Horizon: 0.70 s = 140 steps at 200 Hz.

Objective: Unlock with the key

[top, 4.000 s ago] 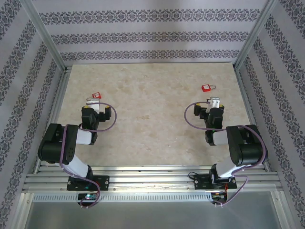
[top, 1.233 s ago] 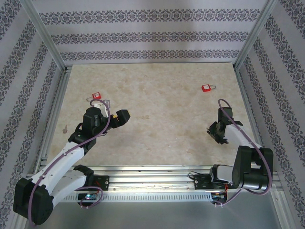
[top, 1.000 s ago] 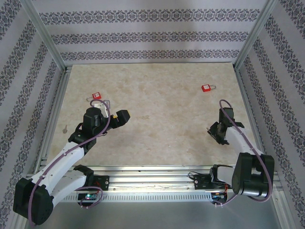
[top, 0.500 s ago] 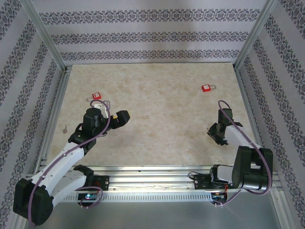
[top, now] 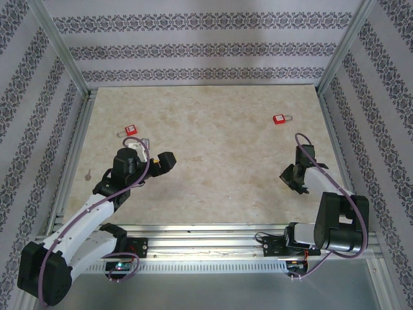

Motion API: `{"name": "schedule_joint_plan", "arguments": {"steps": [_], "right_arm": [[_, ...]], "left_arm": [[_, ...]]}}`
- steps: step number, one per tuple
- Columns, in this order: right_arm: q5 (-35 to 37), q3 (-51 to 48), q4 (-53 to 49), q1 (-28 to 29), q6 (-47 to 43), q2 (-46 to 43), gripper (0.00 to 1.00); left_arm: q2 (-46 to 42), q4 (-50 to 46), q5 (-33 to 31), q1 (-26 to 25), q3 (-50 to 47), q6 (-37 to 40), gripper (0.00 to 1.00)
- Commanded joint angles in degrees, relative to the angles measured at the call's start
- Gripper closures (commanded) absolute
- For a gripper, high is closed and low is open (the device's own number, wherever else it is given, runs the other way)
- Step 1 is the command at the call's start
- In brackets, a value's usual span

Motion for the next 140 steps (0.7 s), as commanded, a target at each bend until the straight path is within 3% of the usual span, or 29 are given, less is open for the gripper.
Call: {"name": "schedule_joint_plan", "arguments": {"steps": [1,37,63,99,140], "right_arm": [[-0.8,0.6,-1.3,-0.5,-0.6,-1.2,0.98],[-3.7,4.2,-6.1,0.3,-3.2,-8.3,1.0],[-6.2,10.3,-10.2,4.9,-5.8,-13.3,1.0],[-5.2,20.4,-13.1,16.4,-7.0,-16.2,1.0],[-4.1,25.9,-6.4,30.5,-5.9,-14.8,1.0]], "left_arm": [[1.2,4.1,1.5,-1.6,-0.7,-1.0,0.0],[3.8,10.6,2.1,-5.1,-0.1,-4.7,0.0],[7.7,18.9,5.4,-7.8,1.7,-12.1,0.0],[13.6,31.4,7.9,-10.7,3.4,-30.4,0.0],[20.3,45.6,6.6,-13.9,3.0,-51.9,0.01]]}}
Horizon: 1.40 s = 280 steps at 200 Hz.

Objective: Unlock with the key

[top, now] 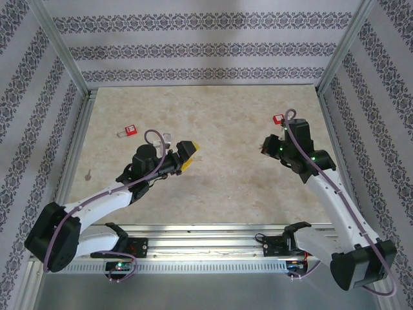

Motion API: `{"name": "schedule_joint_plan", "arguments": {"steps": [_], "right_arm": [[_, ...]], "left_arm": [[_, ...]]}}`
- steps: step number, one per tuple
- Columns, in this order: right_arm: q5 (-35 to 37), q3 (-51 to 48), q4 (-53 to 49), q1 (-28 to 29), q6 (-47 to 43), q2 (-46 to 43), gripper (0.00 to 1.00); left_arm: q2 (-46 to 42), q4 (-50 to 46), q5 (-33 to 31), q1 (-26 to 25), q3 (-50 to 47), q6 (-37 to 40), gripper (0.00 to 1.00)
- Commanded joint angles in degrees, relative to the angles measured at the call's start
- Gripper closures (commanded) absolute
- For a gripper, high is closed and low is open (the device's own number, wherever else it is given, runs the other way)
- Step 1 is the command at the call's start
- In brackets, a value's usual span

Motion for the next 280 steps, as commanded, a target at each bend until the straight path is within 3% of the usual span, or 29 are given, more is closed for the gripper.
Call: {"name": "schedule_joint_plan", "arguments": {"steps": [1,27,87,194,280], "right_arm": [[0.6,2.7,2.6,6.6,-0.4,1.3,1.0],[3.4,5.5,6.0,14.9,-1.9,3.8,1.0],[3.7,-0.1,18.6,22.5,1.8,3.7,1.0],[4.5,-8.4,30.3,27.9,3.6,2.5,1.0],[4.2,-11.8,32.9,29.5,4.1,1.9,1.0]], "left_arm": [[3.2,14.1,0.1,-2.5,1.2,-17.7,0.01],[7.7,20.5,-2.5,-5.5,1.4,-25.8,0.02],[16.8,33.5,-8.0,-9.0,1.5,-36.4,0.04],[19.4,34.3,-10.5,-9.9,2.4,-38.4,0.09],[18.0,31.0,-10.5,-9.9,1.7,-36.3,0.29]]}}
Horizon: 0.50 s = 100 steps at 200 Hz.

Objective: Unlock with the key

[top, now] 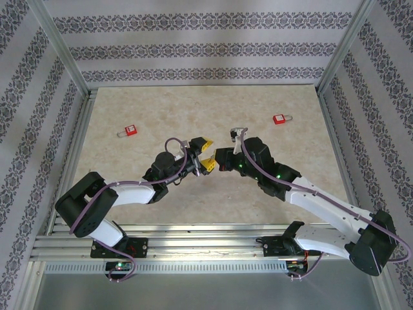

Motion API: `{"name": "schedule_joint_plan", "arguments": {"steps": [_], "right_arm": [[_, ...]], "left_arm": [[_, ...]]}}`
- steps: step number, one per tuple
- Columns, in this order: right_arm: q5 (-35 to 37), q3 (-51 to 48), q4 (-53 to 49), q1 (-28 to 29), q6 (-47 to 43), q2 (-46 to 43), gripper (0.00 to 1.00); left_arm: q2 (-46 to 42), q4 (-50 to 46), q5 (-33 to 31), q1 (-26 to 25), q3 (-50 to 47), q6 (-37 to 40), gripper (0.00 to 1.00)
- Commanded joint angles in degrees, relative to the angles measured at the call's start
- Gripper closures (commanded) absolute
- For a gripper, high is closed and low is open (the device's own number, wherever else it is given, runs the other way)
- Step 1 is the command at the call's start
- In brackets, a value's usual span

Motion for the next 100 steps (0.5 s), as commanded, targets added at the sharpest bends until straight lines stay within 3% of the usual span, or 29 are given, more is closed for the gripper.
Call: {"name": "schedule_joint_plan", "arguments": {"steps": [1,100], "right_arm": [[0.7,-1.1,2.3,0.7,0.8,-1.1,1.0],[0.3,-3.5,3.0,1.2,-0.4,-3.2,1.0]], "left_arm": [[-0.9,0.5,-0.8,-0.6,0.6,1.1,0.29],[-3.4,-5.8,-0.6,0.1,0.1,5.3,0.58]]}}
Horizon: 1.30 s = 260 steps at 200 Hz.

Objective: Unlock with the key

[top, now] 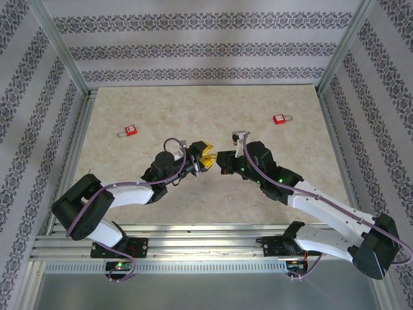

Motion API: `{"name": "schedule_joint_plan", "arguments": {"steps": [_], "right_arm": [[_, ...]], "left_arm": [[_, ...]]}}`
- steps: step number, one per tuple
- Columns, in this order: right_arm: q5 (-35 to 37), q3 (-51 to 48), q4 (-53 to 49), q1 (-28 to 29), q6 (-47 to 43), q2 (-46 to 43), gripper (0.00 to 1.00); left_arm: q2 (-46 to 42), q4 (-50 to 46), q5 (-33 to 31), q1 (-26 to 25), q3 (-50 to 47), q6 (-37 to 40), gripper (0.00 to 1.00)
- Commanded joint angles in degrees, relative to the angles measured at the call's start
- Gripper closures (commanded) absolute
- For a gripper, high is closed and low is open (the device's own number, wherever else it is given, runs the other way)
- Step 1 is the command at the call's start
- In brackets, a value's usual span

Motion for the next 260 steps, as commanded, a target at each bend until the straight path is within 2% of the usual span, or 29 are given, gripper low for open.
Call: {"name": "schedule_joint_plan", "arguments": {"steps": [1,40,65,133,175,184,195,197,209,221,232,248,260], "right_arm": [[0.2,-0.8,1.8,0.7,-0.4,-0.8,1.0],[-0.8,-1.0,2.2,1.0,-1.4,-0.5,1.0],[-1.8,-1.1,2.3,1.2,-2.3,-0.5,1.0],[-2.5,-1.9,2.1,1.3,-3.7,-1.0,1.0],[-2.1,-3.2,2.5,1.3,-3.8,-2.0,1.0],[-2.1,-3.1,2.1,1.3,-3.5,-2.1,0.9],[-1.2,-2.7,1.1,1.1,-2.2,-2.1,0.71],[-1.0,-2.4,0.6,1.0,-1.5,-2.1,0.65],[-2.4,-1.4,-0.6,-0.1,0.3,-2.2,0.53],[-3.9,-0.1,-2.1,-0.8,1.6,-2.8,0.44],[-4.9,0.2,-2.6,-1.5,2.9,-3.7,0.4],[-10.1,-0.9,-0.4,-4.3,5.9,-4.5,0.39],[-14.0,-2.2,2.5,-6.1,7.9,-4.4,0.39]], "left_arm": [[-1.3,-1.8,-0.1,0.1,0.1,2.0,0.58],[-0.6,-2.4,0.1,0.3,0.0,2.3,0.72],[0.0,-2.5,0.3,0.6,0.0,2.6,0.75],[0.1,-4.9,0.7,1.4,0.4,4.5,1.0],[-1.0,-8.7,0.6,2.1,1.0,8.3,1.0],[-1.7,-10.8,0.5,2.3,1.6,10.7,1.0],[-3.1,-14.7,-0.2,2.7,2.4,14.9,1.0],[-3.5,-15.4,-0.3,2.7,2.6,15.6,1.0],[-5.4,-19.6,-1.4,3.0,3.4,21.3,1.0],[-8.1,-25.5,-2.9,3.2,4.7,28.4,1.0],[-10.7,-28.4,-5.2,3.2,5.0,34.0,1.0],[-13.0,-24.7,-6.9,3.2,3.6,39.4,1.0],[-13.5,-20.7,-5.7,3.3,3.3,43.9,1.0]]}}
